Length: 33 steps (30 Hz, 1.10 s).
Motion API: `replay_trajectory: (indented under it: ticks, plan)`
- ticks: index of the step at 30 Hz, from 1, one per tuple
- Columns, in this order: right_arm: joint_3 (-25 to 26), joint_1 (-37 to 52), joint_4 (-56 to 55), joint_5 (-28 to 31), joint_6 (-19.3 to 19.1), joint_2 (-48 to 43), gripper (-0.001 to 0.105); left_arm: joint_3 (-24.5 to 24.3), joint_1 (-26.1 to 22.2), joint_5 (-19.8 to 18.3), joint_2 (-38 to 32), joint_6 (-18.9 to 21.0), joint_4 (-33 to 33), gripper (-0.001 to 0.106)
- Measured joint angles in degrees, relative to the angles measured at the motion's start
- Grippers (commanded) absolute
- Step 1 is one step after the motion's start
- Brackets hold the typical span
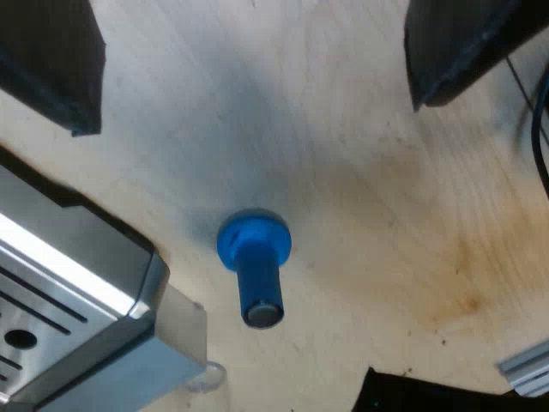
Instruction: Grind coffee beans and then tamp
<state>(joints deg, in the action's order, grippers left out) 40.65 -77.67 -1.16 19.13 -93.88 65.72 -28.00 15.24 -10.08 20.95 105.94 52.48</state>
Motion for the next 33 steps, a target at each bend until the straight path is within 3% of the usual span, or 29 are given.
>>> replay_trajectory:
  ticks: [5, 7, 22, 24, 33]
  plan:
    - [0.0, 0.0, 6.2, 0.0, -0.4, 3.2, 0.07, 0.0, -0.1, 0.3, 0.0, 0.0, -0.1, 0.079]
    - [0.0, 0.0, 7.5, 0.0, -0.4, 3.9, 0.07, -0.1, -1.9, 0.9, 3.4, 0.0, -1.3, 0.079]
    - [0.0, 0.0, 14.6, 0.0, 0.0, 9.9, 0.07, -0.4, -1.9, 2.2, 20.8, -1.3, -10.0, 0.079]
    - [0.0, 0.0, 14.6, 0.0, 0.0, 9.9, 0.07, -1.0, -1.9, 4.1, 24.5, -1.6, -11.9, 0.079]
    - [0.0, 0.0, 14.6, 0.0, 0.0, 9.9, 0.07, -1.9, -1.9, 4.6, 36.1, -3.0, -12.4, 0.079]
